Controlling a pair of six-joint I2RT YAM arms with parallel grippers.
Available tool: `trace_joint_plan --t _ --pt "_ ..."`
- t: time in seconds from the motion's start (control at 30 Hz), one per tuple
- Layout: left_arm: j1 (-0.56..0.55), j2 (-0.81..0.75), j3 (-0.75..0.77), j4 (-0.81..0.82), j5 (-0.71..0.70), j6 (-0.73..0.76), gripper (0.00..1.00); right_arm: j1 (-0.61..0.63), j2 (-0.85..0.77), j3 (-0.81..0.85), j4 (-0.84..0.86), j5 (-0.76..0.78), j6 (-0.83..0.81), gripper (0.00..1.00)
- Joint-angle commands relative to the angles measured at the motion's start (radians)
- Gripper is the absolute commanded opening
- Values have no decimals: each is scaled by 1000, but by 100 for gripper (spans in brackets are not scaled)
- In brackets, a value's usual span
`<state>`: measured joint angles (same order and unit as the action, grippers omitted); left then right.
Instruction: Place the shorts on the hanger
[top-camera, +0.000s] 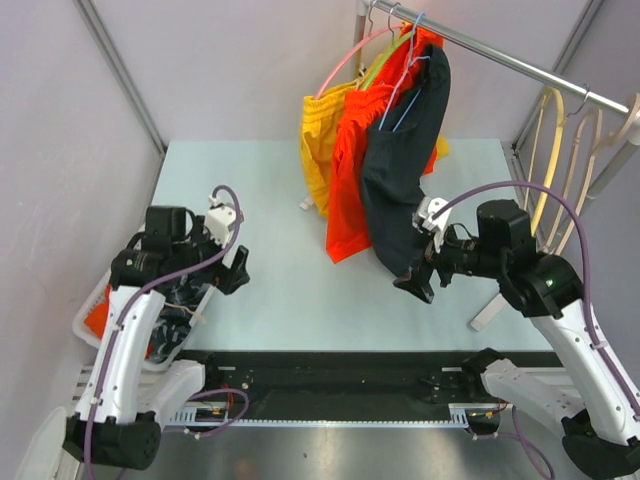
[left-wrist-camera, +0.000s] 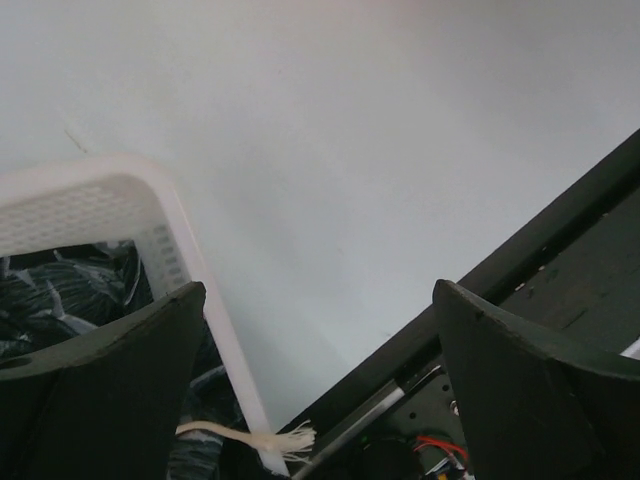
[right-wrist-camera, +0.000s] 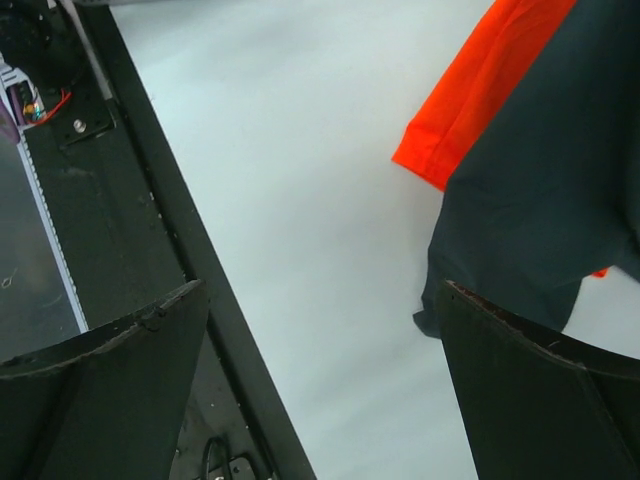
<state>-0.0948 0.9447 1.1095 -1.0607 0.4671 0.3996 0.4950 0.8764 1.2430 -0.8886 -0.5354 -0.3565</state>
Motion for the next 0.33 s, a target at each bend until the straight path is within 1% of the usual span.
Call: trace_joint_plan --t 0.0,0.13,0.3 --pt "4 -76 -54 2 -123 80 100 -4 -33 -53 -3 -40 -35 100" --pt "4 -127 -94 -2 -166 105 100 -4 -51 -89 2 -38 -45 100" --pt "6 -168 -120 -2 -183 116 100 -4 -51 -102 17 -40 -33 100"
